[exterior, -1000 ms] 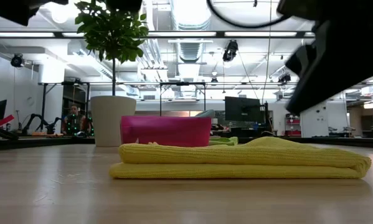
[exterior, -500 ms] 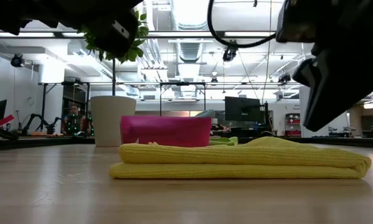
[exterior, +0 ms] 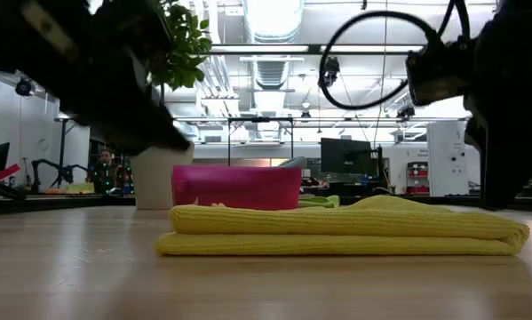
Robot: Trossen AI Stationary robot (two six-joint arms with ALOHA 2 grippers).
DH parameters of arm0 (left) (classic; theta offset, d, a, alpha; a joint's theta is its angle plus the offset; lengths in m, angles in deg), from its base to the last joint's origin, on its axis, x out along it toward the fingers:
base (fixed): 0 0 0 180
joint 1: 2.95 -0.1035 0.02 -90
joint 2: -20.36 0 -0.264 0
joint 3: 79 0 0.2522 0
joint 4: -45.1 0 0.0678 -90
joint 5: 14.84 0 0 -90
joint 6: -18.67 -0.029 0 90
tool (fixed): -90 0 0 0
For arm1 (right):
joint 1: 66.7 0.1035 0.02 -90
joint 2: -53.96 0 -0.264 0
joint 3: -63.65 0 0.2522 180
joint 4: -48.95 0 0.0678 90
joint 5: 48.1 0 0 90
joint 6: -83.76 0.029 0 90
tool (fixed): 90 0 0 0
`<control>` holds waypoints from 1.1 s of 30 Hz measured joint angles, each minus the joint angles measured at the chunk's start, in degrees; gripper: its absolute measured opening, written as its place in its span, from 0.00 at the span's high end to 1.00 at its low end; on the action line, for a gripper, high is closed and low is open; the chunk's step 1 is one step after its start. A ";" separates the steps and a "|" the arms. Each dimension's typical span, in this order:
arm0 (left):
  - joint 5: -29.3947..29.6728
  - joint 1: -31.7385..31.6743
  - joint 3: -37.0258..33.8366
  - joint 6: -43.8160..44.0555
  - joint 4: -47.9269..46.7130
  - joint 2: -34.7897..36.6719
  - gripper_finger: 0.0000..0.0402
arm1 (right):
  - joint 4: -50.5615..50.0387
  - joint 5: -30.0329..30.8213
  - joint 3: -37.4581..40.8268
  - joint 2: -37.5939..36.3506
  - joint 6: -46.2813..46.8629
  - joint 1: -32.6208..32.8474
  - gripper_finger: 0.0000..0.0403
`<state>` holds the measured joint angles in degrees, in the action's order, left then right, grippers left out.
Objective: Fold microfiber towels
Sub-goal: Fold the yellow microfiber cloth
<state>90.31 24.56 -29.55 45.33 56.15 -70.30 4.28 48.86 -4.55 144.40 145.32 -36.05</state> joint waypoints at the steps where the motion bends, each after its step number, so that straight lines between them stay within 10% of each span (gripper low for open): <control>1: 0.05 -0.03 0.26 0.55 -0.91 -0.83 1.00 | 1.04 0.13 0.62 0.00 1.31 0.07 0.55; 22: 0.31 -0.14 3.70 1.63 -1.40 -10.64 1.00 | 17.85 8.00 13.67 -8.39 14.41 -0.30 0.25; 33: 0.43 -0.14 3.67 1.59 -1.33 -10.64 1.00 | 52.33 10.03 26.11 -3.93 19.94 -0.30 0.26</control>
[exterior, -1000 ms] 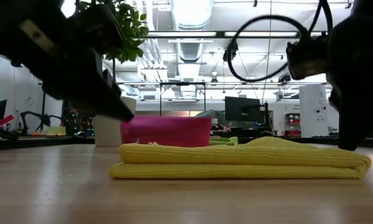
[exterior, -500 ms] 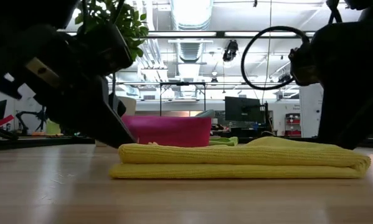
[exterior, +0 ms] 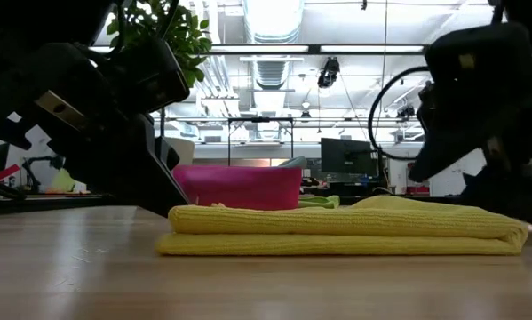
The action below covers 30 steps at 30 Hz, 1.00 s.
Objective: Fold microfiber towels
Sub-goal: Fold the yellow microfiber cloth
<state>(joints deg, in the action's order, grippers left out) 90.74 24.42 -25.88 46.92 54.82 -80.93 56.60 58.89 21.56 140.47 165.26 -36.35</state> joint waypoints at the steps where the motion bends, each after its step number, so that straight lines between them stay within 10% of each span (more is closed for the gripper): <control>1: 0.03 0.00 0.00 0.00 0.00 0.00 1.00 | 3.12 0.07 0.30 1.42 -0.15 0.00 0.26; 10: 0.25 0.00 0.33 0.00 0.06 0.02 1.00 | 8.50 1.42 -2.82 7.59 -4.96 -0.20 0.33; 30: 6.35 0.04 0.44 -0.32 1.40 0.04 1.00 | 8.07 2.71 -3.75 5.96 -12.91 -2.55 0.96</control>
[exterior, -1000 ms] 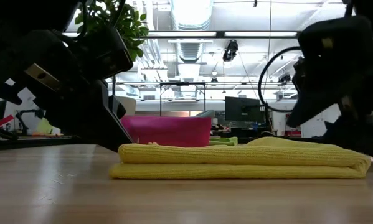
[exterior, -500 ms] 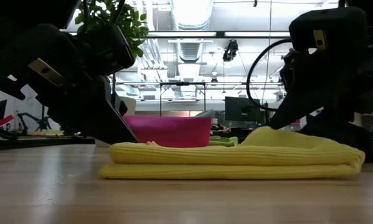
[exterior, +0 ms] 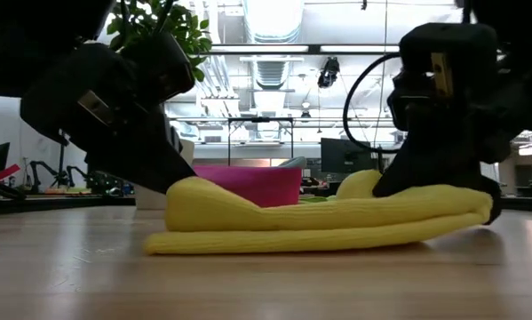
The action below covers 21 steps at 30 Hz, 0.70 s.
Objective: Fold microfiber towels
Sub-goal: Fold the yellow microfiber cloth
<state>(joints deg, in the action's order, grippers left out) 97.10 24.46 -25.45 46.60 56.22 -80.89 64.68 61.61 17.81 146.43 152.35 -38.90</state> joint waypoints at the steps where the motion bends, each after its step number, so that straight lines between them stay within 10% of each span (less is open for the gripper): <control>1: 0.15 -0.06 0.00 -0.03 0.00 0.02 1.00 | -0.64 -0.56 0.00 -0.46 -0.29 -0.34 0.97; 21: 0.38 -0.03 -0.03 0.21 1.50 -1.50 1.00 | -56.36 -6.03 -13.81 -17.66 -4.97 -5.89 0.98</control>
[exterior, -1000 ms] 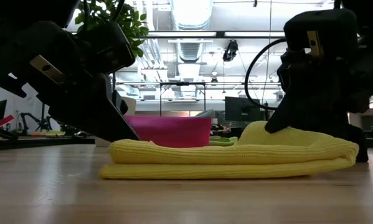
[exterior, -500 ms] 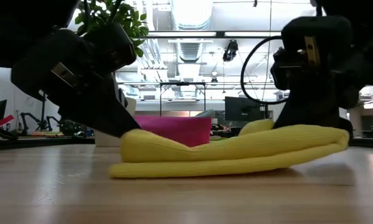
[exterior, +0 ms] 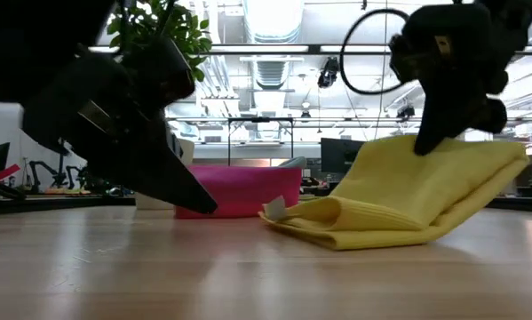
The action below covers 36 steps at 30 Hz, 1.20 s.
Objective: Fold microfiber towels
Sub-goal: Fold the yellow microfiber cloth
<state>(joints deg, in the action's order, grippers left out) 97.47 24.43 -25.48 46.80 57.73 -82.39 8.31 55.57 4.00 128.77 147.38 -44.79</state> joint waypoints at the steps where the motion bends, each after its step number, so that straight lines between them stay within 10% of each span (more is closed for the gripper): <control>1: 0.32 -0.08 0.18 -0.02 1.36 -1.01 1.00 | -1.48 0.35 -1.19 0.42 -0.25 0.00 0.98; 13: 1.42 -0.94 7.54 -1.99 8.46 -12.40 1.00 | -10.74 0.28 -18.14 14.64 -5.73 -0.41 0.98; 36: 1.64 -1.45 7.83 -2.05 8.36 -12.73 1.00 | -17.07 -0.08 -42.95 37.28 -13.27 -1.68 0.98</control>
<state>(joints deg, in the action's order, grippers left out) 99.12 22.98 -17.64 44.76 66.08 -95.12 -8.76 55.49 -38.95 166.05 134.11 -46.47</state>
